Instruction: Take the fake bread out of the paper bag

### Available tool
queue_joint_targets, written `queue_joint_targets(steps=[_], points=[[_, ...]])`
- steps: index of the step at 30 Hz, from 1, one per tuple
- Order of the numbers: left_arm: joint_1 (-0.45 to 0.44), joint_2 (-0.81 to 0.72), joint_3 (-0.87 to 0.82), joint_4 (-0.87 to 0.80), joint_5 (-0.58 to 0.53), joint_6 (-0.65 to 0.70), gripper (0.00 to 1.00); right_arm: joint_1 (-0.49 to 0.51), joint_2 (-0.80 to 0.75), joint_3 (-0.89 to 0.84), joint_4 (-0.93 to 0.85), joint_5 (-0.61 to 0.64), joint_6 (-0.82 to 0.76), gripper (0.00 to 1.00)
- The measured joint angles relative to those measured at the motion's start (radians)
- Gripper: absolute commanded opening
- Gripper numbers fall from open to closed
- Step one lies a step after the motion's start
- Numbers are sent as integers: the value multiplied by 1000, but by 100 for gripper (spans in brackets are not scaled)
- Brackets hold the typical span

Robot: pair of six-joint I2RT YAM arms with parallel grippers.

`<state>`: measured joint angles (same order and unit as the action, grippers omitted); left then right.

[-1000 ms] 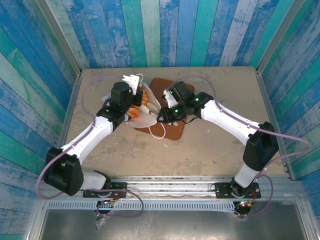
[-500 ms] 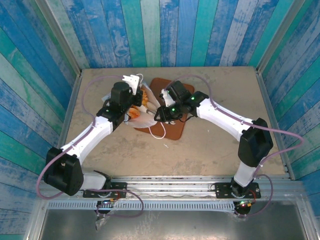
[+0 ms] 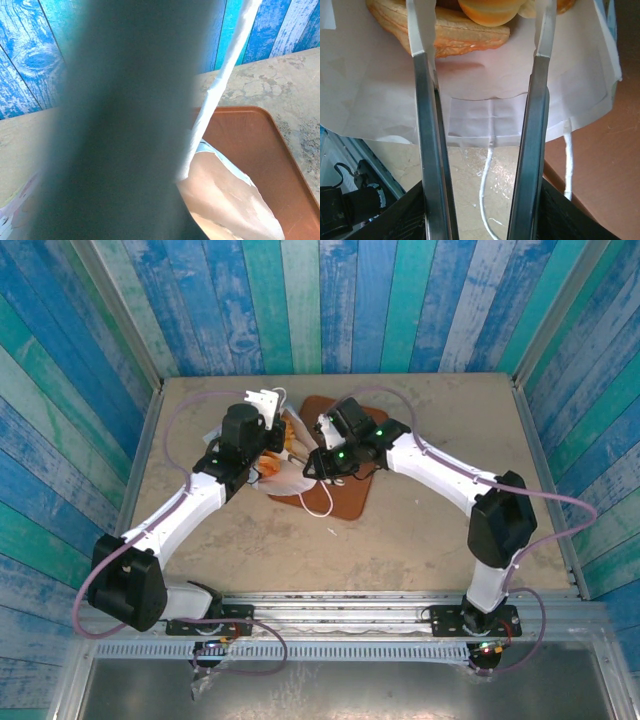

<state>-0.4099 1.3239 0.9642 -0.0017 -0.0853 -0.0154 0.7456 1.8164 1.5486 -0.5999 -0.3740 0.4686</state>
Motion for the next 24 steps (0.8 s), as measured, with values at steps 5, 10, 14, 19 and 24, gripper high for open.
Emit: queue_joint_targets(steps=[5, 10, 14, 19, 24], points=[[0, 0, 0, 0, 2, 0, 1, 0, 9, 4, -1, 0, 4, 42], [0, 0, 0, 0, 2, -1, 1, -1, 12, 5, -2, 0, 8, 33], [0, 0, 0, 0, 1, -6, 1, -1, 12, 8, -5, 1, 5, 28], [0, 0, 2, -2, -6, -17, 1, 2, 5, 8, -20, 16, -6, 27], [0, 0, 13, -4, -29, -38, 1, 4, -47, 1, -39, 38, -14, 27]])
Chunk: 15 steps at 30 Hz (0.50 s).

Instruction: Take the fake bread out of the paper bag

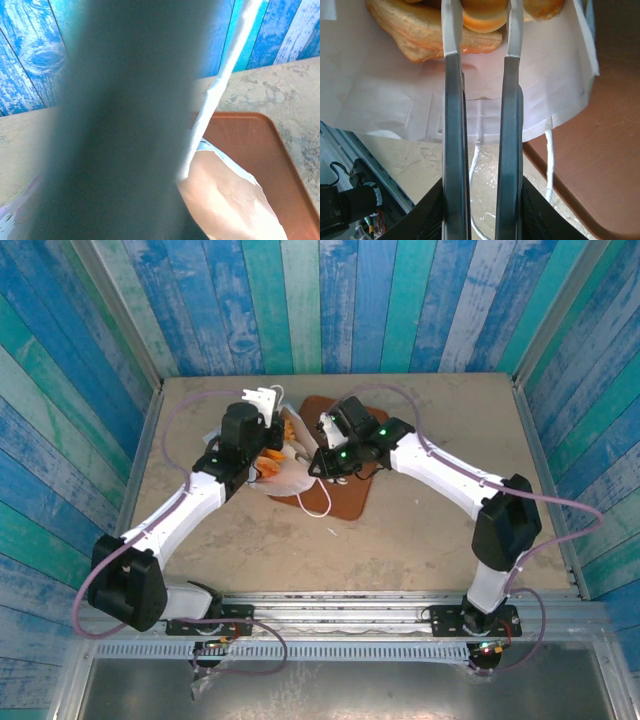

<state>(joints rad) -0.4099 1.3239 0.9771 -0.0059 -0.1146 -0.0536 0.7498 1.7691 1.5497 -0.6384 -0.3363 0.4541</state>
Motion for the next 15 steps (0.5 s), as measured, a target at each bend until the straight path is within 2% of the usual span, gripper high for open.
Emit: queue_joint_targets(steps=[15], points=[[-1, 0, 25, -6, -75, -64, 0, 0, -219, -113, -34, 25, -2, 27]])
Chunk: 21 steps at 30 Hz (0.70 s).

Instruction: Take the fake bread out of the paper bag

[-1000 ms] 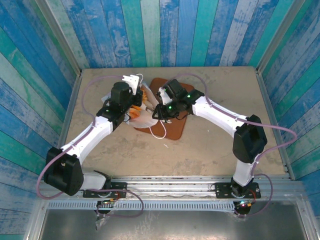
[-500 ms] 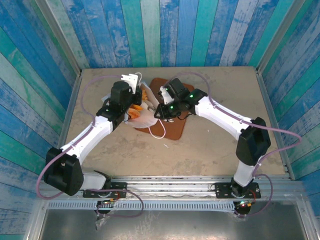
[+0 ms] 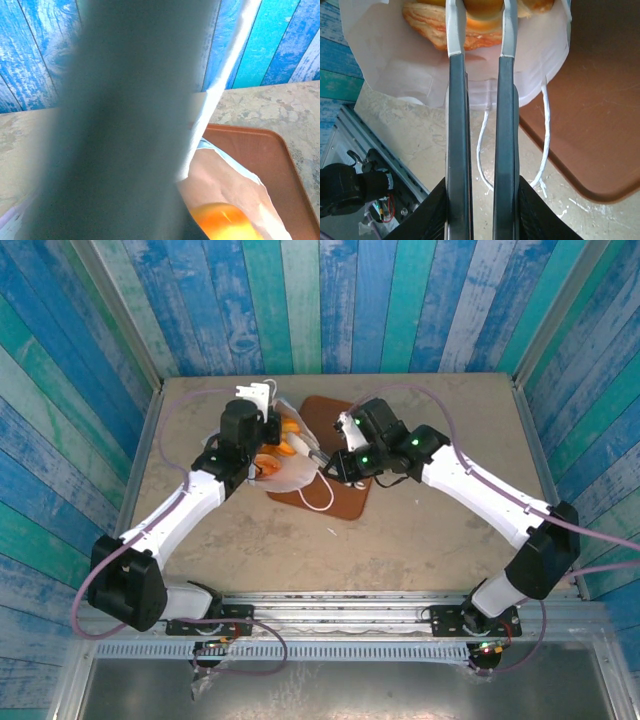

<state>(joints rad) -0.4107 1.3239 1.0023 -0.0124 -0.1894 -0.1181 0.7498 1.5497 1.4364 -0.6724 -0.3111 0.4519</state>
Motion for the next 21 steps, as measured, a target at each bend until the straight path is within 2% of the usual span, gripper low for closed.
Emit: queue_joint_targets(steps=[15, 21], points=[[0, 49, 85, -33, -134, -68, 0, -11, -174, -48, -71, -2, -7, 27], [0, 80, 110, -35, -156, -91, 0, -33, -248, -86, -79, -2, -7, 27]])
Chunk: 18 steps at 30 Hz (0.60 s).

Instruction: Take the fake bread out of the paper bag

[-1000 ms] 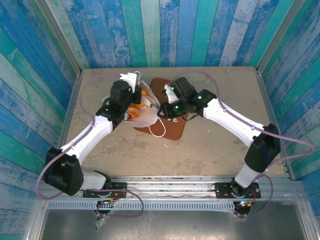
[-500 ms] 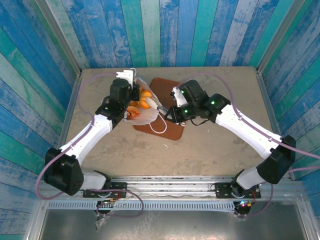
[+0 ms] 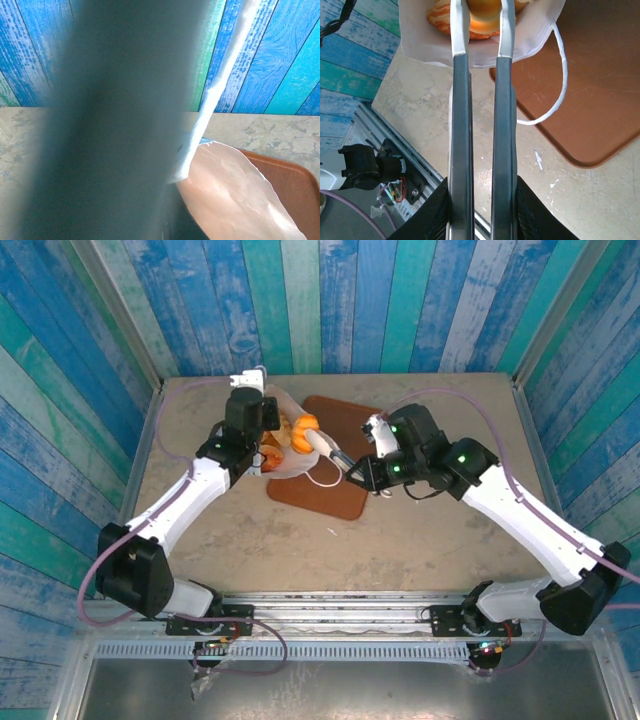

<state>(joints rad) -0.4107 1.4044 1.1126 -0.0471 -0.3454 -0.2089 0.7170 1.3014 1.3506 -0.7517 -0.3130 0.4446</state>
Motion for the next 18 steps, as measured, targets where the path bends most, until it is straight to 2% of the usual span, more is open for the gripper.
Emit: queue_joint_targets(steps=[4, 10, 18], points=[[0, 2, 1, 0, -4, -9, 0, -30, -58, -26, -5, 0, 0, 27], [0, 2, 1, 0, -16, -9, 0, -134, -139, -41, -8, -7, -1, 28], [0, 2, 1, 0, -16, -9, 0, -245, -156, -41, -8, -24, -19, 28]])
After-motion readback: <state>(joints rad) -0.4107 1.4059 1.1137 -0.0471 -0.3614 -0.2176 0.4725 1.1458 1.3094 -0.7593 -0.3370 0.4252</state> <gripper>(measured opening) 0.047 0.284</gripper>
